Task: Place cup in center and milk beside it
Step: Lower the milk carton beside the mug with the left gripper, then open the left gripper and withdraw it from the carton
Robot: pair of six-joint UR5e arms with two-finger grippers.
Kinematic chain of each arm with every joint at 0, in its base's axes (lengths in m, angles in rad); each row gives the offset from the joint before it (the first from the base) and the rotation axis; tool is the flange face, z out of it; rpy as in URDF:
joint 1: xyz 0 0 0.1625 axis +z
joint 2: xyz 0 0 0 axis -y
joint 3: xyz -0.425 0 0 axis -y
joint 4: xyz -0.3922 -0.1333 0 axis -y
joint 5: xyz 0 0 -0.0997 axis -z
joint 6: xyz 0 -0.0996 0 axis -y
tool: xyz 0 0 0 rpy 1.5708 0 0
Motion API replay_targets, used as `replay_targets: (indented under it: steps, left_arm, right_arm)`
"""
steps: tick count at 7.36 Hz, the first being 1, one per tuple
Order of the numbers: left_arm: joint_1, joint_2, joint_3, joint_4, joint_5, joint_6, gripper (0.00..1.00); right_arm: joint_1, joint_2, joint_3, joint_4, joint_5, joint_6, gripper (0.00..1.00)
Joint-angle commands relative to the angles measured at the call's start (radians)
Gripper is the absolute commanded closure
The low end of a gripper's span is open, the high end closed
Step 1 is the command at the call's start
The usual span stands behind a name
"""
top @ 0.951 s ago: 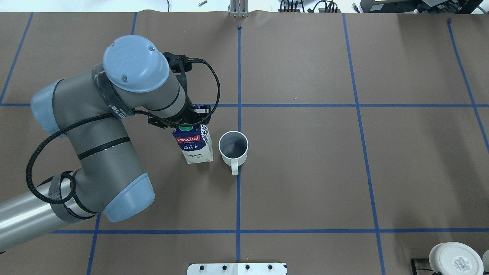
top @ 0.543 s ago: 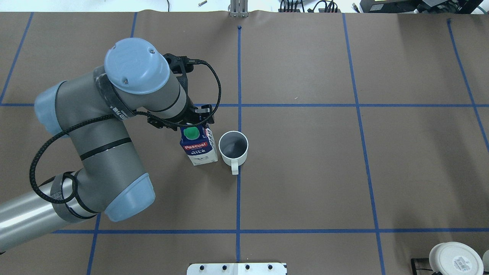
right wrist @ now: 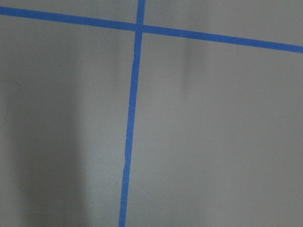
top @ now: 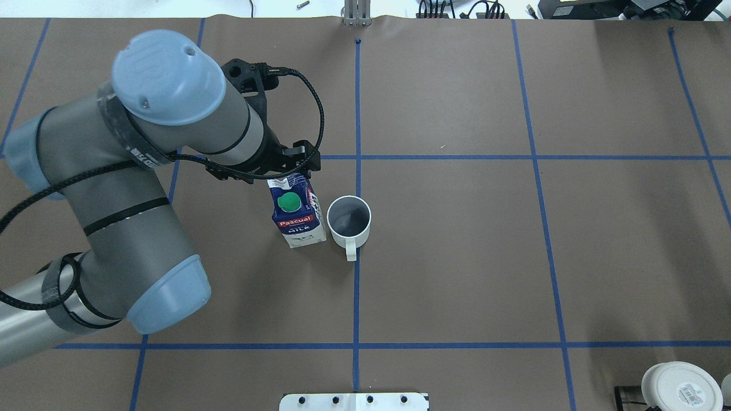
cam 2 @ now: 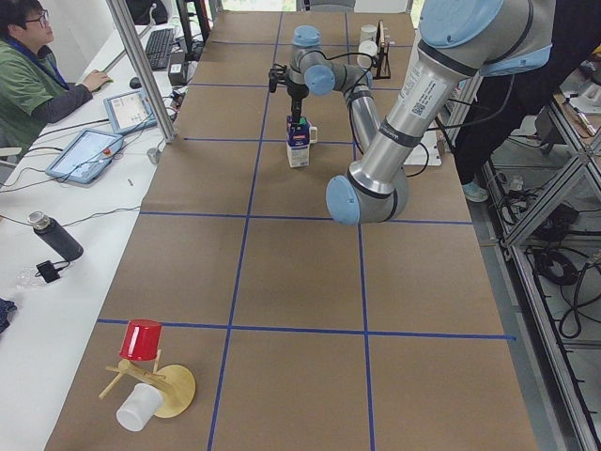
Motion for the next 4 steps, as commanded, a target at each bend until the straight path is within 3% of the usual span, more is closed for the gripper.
replay_targets:
  steps: [1,4]
  left_arm:
    - [-0.114,0.071,-0.014,0.009,-0.068,0.222,0.01]
    - [-0.390,0.313,-0.008,0.007,-0.186,0.719,0.01]
  right_arm:
    - [0.000,-0.001,-0.010,-0.001,0.005,0.000,0.00]
    - [0.000,-0.001,-0.015,0.001,0.006,-0.002,0.00]
